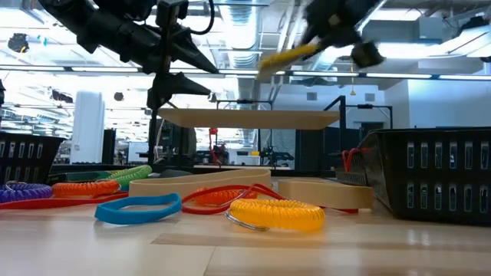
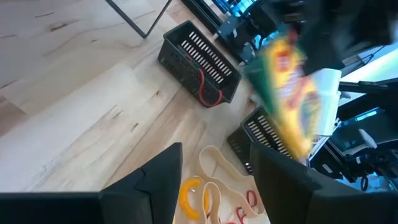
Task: Pick & Place Office Desk Supplies
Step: Put the right crayon box into the bottom right black bin
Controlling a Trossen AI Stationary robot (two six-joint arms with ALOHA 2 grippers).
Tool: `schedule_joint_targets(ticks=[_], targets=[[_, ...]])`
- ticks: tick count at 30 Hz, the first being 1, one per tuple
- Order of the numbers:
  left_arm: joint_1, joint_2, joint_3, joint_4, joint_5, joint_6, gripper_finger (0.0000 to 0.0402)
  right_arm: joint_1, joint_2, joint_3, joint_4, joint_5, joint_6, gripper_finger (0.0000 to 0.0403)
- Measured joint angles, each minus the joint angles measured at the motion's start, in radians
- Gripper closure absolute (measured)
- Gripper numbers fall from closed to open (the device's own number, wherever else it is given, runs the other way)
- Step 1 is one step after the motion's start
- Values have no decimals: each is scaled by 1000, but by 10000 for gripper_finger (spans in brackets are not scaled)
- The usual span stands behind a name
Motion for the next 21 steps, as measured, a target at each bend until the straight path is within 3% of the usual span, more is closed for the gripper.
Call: schedule_joint_targets(ticks=[9,16,21], targets=[[0,0,0,3,-11,0,215,301,-142,0,-295,211,428,360],[0,0,0,8,-24,0,215,514,-88,0,-405,327,763,360],[0,0,0,9,-39,0,215,568,-13,0,-415,318,850,360]])
